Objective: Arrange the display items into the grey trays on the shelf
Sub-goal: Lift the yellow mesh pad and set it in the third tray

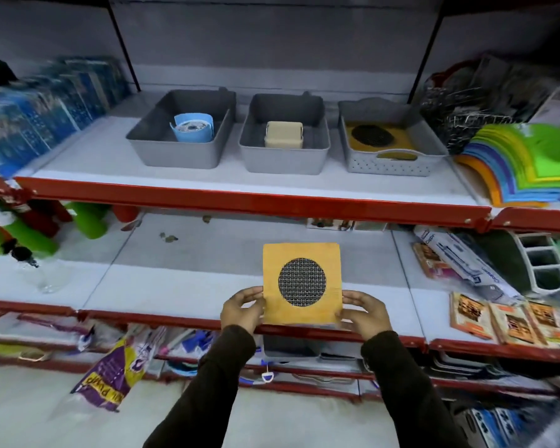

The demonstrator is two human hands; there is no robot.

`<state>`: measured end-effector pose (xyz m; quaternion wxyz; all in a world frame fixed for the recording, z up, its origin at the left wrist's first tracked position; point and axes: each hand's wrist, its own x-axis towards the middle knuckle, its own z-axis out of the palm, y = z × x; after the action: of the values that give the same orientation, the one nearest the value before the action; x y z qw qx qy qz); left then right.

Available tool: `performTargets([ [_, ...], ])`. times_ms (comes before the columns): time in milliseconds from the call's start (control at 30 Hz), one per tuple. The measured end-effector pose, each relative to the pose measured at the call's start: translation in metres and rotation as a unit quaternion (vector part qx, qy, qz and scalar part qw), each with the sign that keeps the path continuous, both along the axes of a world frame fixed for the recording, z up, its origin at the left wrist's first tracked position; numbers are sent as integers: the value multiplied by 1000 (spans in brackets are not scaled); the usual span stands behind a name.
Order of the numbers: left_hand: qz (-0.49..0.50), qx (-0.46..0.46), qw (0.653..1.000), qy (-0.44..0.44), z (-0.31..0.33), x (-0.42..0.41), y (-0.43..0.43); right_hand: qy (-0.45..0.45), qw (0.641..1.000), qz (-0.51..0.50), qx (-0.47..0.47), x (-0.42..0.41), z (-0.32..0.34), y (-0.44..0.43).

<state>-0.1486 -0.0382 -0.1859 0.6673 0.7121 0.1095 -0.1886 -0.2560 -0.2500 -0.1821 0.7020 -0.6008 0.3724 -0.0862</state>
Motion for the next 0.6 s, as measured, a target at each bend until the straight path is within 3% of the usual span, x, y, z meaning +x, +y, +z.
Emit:
performTargets([
  [333,-4,-87,971,-221,131,-5,-7,-208,974,25,-81,-11,140,-14],
  [500,-62,-111,951,-282,191,9,-34,-252,959,11,-129,-3,193,-48],
  [600,-124,-81,942,-303,228,22,-70,-258,954,-32,-151,10,229,-82],
])
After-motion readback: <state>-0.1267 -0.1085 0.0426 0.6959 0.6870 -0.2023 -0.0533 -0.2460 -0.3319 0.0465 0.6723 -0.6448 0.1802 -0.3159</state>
